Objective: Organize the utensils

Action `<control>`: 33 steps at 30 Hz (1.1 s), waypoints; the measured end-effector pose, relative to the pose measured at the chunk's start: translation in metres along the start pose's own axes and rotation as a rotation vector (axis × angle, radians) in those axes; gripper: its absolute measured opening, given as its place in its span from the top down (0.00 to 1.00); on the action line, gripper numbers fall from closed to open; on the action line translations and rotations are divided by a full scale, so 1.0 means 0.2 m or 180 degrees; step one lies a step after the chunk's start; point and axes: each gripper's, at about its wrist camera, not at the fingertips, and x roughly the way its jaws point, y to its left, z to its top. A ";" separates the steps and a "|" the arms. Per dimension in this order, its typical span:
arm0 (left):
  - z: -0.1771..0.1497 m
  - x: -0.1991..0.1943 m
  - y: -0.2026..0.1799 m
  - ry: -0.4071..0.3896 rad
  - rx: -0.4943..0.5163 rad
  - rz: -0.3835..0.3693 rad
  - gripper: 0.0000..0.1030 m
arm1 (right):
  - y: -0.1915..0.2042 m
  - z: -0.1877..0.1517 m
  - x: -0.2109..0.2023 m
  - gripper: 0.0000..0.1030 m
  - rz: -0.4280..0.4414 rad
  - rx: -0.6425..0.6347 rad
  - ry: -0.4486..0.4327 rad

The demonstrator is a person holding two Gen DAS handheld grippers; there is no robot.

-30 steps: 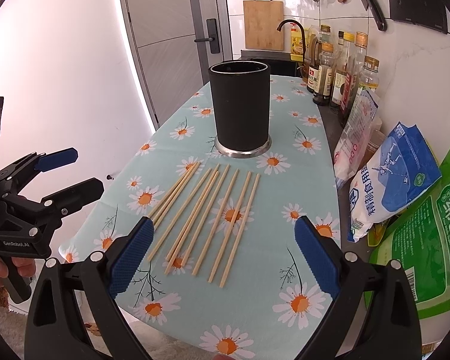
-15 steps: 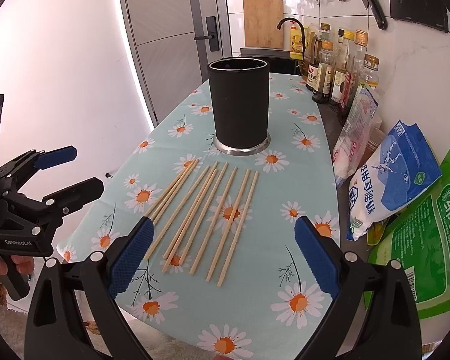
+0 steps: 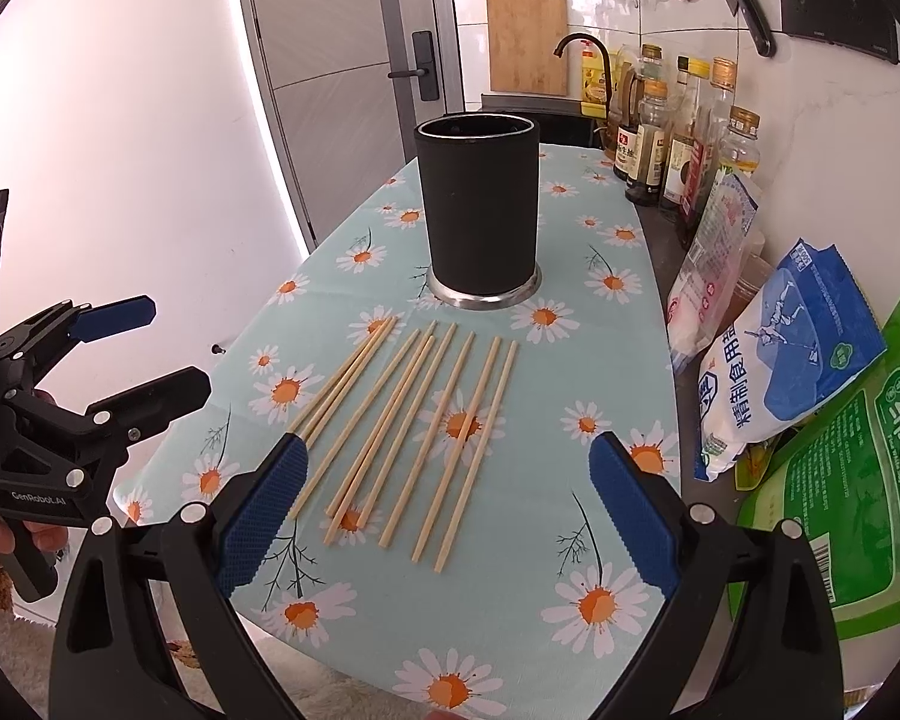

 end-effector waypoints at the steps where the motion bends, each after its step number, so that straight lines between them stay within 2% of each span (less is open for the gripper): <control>1: 0.00 0.00 0.00 0.0000 0.0001 0.0000 0.06 | 0.00 0.00 0.00 0.09 0.0001 0.0003 0.0002; 33: 0.03 0.02 -0.02 0.0039 -0.0020 -0.0060 0.06 | -0.01 0.03 0.03 0.09 0.0004 -0.0049 0.0047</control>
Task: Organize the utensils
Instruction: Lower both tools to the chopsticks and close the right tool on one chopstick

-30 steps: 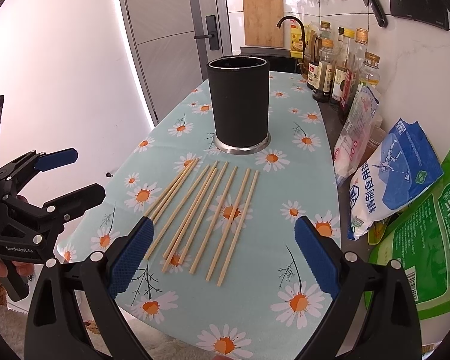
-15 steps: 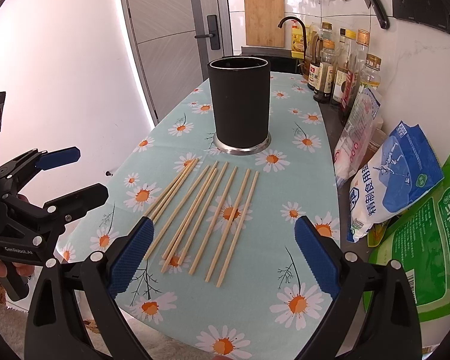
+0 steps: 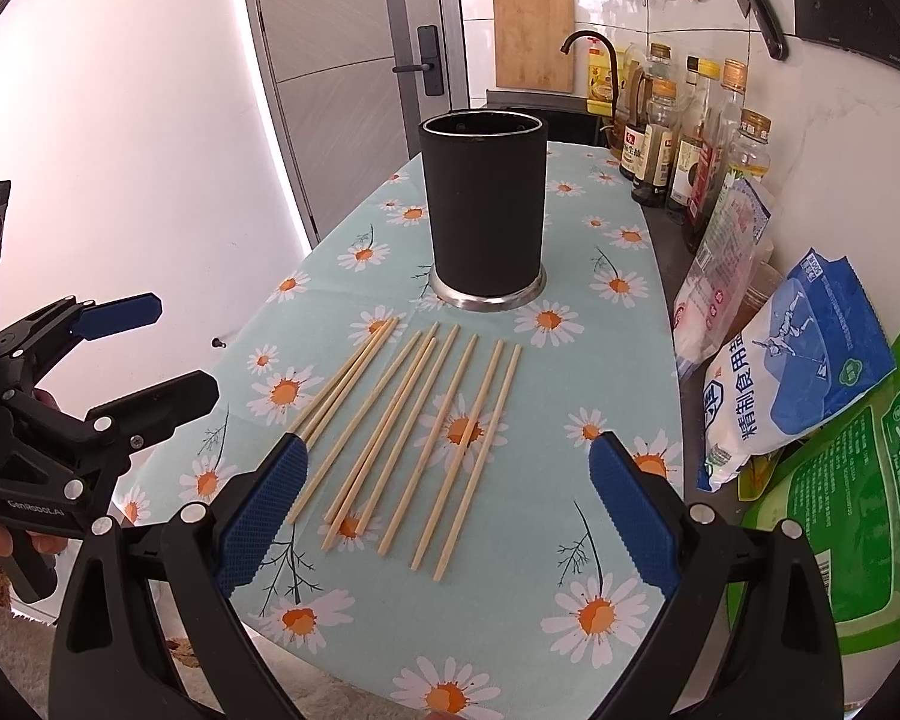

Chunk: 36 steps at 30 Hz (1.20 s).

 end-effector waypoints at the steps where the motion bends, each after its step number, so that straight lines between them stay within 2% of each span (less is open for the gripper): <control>1: 0.00 0.00 0.00 -0.0001 0.0002 -0.0004 0.06 | 0.00 0.00 0.00 0.09 -0.0003 0.0005 0.0004; 6: 0.01 0.04 0.02 0.0045 -0.0031 -0.0019 0.06 | -0.02 0.01 0.06 0.09 -0.0129 0.0030 0.0145; 11: 0.04 0.14 0.09 0.0359 -0.0308 -0.0145 0.06 | -0.12 0.04 0.17 0.09 -0.0136 0.0356 0.0453; 15: 0.06 0.20 0.12 0.0538 -0.0302 -0.0149 0.06 | -0.19 0.07 0.21 0.09 -0.0138 0.0612 0.0565; 19: 0.08 0.26 0.16 0.0738 -0.0320 -0.0222 0.06 | -0.23 0.14 0.28 0.09 -0.0116 0.0674 0.0781; 24: 0.13 0.34 0.20 0.0917 -0.0266 -0.0229 0.06 | -0.26 0.23 0.42 0.20 -0.0029 0.0739 0.1224; 26: 0.14 0.38 0.23 0.1027 -0.0260 -0.0197 0.06 | -0.26 0.26 0.48 0.36 0.0013 0.0735 0.1406; 27: 0.14 0.40 0.24 0.1063 -0.0266 -0.0234 0.06 | -0.25 0.27 0.52 0.40 -0.0055 0.0681 0.1542; 29: 0.14 0.44 0.26 0.1162 -0.0284 -0.0262 0.06 | -0.25 0.28 0.57 0.58 -0.0135 0.0627 0.1718; 33: 0.15 0.50 0.29 0.1294 -0.0252 -0.0361 0.06 | -0.25 0.29 0.67 0.66 -0.0010 0.0777 0.1989; 34: 0.15 0.51 0.29 0.1323 -0.0238 -0.0354 0.06 | -0.26 0.29 0.69 0.66 0.0006 0.0804 0.2038; 36: 0.14 0.55 0.31 0.1464 -0.0224 -0.0279 0.06 | -0.27 0.29 0.73 0.73 -0.0057 0.0852 0.2173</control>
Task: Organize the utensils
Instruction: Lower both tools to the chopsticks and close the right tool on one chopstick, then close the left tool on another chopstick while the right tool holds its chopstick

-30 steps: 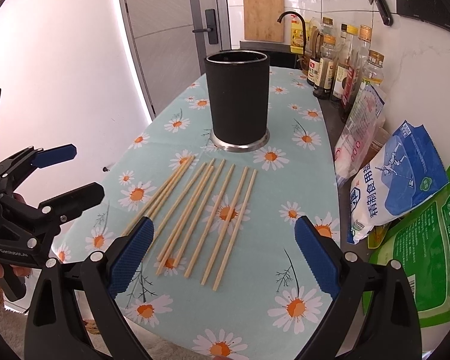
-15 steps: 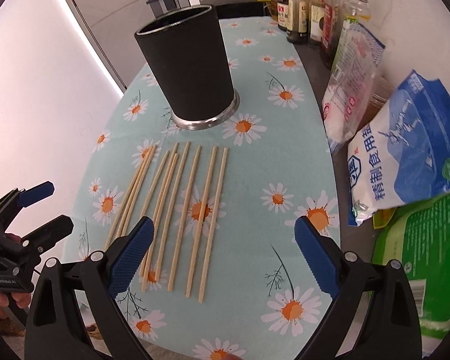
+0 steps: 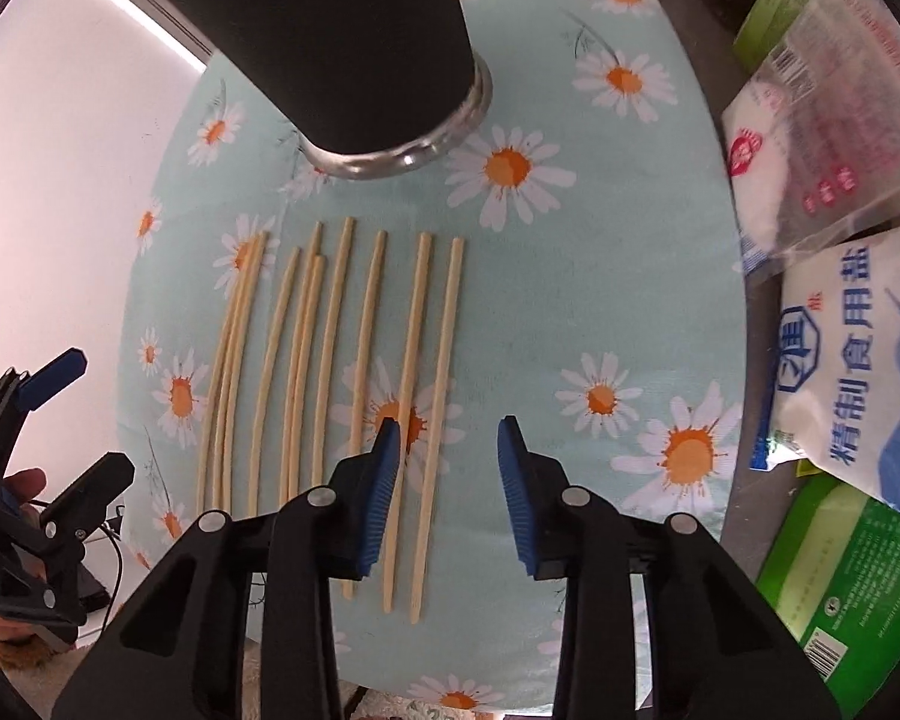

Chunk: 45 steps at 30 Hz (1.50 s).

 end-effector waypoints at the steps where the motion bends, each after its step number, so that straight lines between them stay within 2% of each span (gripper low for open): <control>1: 0.01 0.01 0.01 0.0046 -0.0015 -0.0012 0.06 | 0.00 0.01 0.02 0.75 -0.0001 0.0007 0.0052; 6: 0.04 0.09 0.09 0.0303 -0.0137 -0.0136 0.06 | 0.03 0.05 0.06 0.76 -0.0129 0.0035 0.0221; 12: 0.06 0.14 0.12 0.0477 -0.0128 -0.0247 0.06 | 0.09 0.11 0.08 0.84 -0.0275 0.0037 0.0300; 14: 0.07 0.15 0.12 0.0503 -0.0123 -0.0213 0.06 | 0.11 0.12 0.09 0.85 -0.0327 0.0018 0.0337; 15: 0.07 0.16 0.13 0.0515 -0.0126 -0.0114 0.06 | 0.13 0.13 0.09 0.85 -0.0325 0.0008 0.0354; 17: 0.07 0.17 0.14 0.0520 -0.0132 -0.0111 0.06 | 0.16 0.14 0.10 0.86 -0.0389 -0.0008 0.0378; 23: 0.04 0.19 0.17 0.0612 -0.0163 -0.0380 0.06 | 0.20 0.19 0.18 0.88 -0.0445 0.0006 0.0427; 26: 0.03 0.19 0.16 0.0627 -0.0166 -0.0453 0.07 | 0.19 0.17 0.19 0.94 -0.0476 -0.0013 0.0421; 32: 0.01 0.22 0.11 0.0746 -0.0107 -0.0606 0.09 | 0.16 0.15 0.21 0.94 -0.0570 -0.0063 0.0390; 36: 0.02 0.24 0.10 0.0792 -0.0141 -0.0620 0.26 | 0.15 0.16 0.20 0.94 -0.0421 0.0006 0.0429; 37: 0.02 0.24 0.11 0.0805 -0.0171 -0.0603 0.35 | 0.15 0.15 0.18 0.94 -0.0371 0.0034 0.0415; 40: 0.05 0.26 0.12 0.0883 -0.0221 -0.0505 0.50 | 0.12 0.15 0.14 0.94 -0.0278 0.0041 0.0352; 42: 0.06 0.27 0.12 0.0914 -0.0217 -0.0461 0.56 | 0.09 0.15 0.12 0.94 -0.0194 0.0038 0.0344; 44: 0.07 0.29 0.11 0.0956 -0.0257 -0.0559 0.60 | 0.07 0.13 0.09 0.94 -0.0123 0.0002 0.0313; 45: 0.07 0.30 0.11 0.1003 -0.0286 -0.0549 0.66 | 0.07 0.13 0.09 0.94 -0.0091 -0.0009 0.0310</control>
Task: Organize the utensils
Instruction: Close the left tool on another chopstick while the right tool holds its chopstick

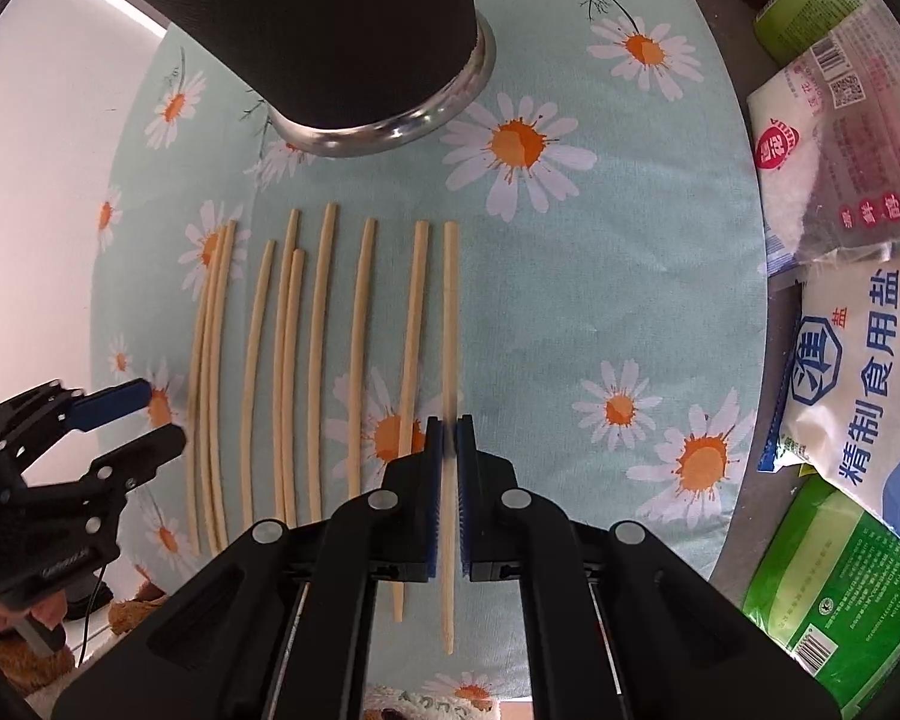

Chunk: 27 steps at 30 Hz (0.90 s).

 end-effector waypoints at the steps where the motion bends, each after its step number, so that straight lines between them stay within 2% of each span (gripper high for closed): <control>1: 0.00 0.01 0.00 0.0012 -0.0006 0.0030 0.70 | 0.00 -0.01 -0.01 0.94 0.0048 -0.0030 -0.0010; 8: 0.03 0.03 -0.03 0.0042 -0.0098 0.0289 0.75 | 0.00 -0.06 -0.09 0.94 0.0242 -0.0216 -0.0112; 13: 0.03 0.05 -0.09 0.0047 -0.0092 0.0460 0.82 | -0.01 -0.09 -0.11 0.94 0.0308 -0.0264 -0.0136; 20: 0.05 0.10 -0.22 0.0076 -0.0057 0.0707 0.84 | -0.05 -0.07 -0.12 0.94 0.0376 -0.0299 -0.0111; 22: 0.07 0.12 -0.26 0.0115 -0.0051 0.0838 0.87 | -0.05 -0.08 -0.12 0.94 0.0389 -0.0326 -0.0101; 27: 0.10 0.14 -0.31 0.0166 -0.0112 0.0945 0.96 | -0.04 -0.08 -0.10 0.95 0.0411 -0.0356 -0.0076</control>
